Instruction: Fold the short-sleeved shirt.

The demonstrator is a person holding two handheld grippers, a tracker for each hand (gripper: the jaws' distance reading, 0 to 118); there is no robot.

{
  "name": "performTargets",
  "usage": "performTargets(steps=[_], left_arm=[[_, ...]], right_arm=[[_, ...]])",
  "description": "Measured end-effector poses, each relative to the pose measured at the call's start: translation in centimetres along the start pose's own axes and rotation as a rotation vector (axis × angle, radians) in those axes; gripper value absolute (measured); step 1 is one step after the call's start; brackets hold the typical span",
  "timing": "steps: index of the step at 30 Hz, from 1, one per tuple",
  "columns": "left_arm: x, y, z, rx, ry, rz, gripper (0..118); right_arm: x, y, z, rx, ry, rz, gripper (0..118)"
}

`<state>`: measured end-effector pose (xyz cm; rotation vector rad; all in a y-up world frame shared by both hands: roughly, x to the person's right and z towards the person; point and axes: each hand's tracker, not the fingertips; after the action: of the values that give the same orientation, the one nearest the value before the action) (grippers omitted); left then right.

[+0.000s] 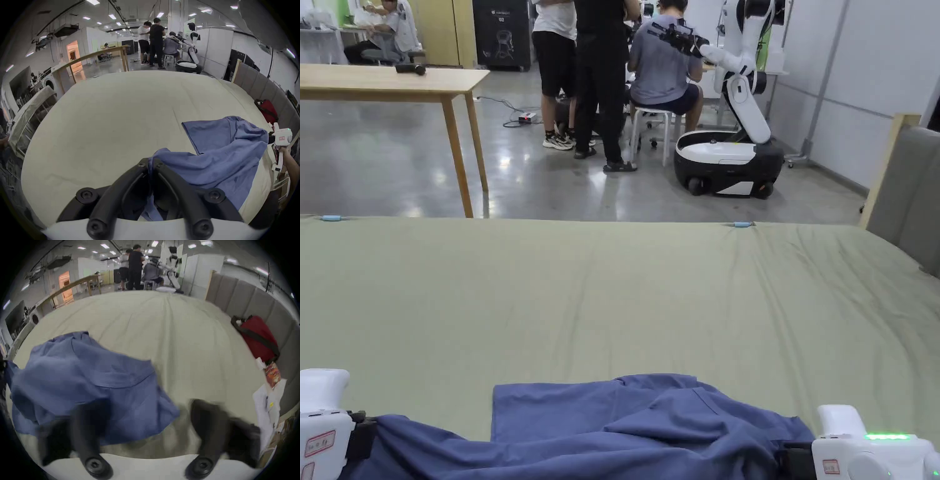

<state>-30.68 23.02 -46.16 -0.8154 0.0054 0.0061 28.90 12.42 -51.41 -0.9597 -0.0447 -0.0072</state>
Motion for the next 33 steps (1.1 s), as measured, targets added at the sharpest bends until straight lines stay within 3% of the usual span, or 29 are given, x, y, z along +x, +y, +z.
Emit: performTargets(steps=[1, 2, 3, 6, 11, 16, 22, 29, 33], left_arm=[[0.0, -0.1, 0.0, 0.000, 0.005, 0.002, 2], [-0.3, 0.0, -0.4, -0.002, 0.007, 0.005, 2], [-0.5, 0.1, -0.5, -0.003, 0.008, 0.008, 2], [-0.6, 0.5, -0.1, 0.012, 0.021, -0.002, 2], [-1.1, 2.8, 2.6, 0.092, 0.040, -0.034, 2], [-1.3, 6.8, 6.7, 0.193, 0.056, -0.056, 2], [-2.4, 13.9, 11.9, 0.378, 0.102, -0.033, 2], [-4.7, 22.8, 15.8, 0.546, 0.137, 0.019, 1], [-4.9, 26.6, 17.2, 0.608, 0.141, 0.026, 1]], right_arm=[[-0.1, -0.2, 0.2, 0.020, 0.010, -0.013, 52], [-0.7, -0.3, 1.1, 0.073, -0.076, 0.011, 30], [-0.9, -0.2, 1.6, 0.077, -0.032, 0.030, 10], [-0.9, 0.5, 3.6, 0.084, -0.002, 0.047, 10], [-0.4, 3.8, 9.9, 0.214, 0.050, -0.015, 10], [-1.5, 8.4, 16.6, 0.332, 0.048, 0.046, 10], [-2.3, 15.6, 24.1, 0.526, 0.031, 0.041, 10], [-1.4, 23.0, 32.4, 0.736, 0.045, -0.079, 10], [-1.2, 26.3, 35.0, 0.795, 0.036, -0.094, 10]])
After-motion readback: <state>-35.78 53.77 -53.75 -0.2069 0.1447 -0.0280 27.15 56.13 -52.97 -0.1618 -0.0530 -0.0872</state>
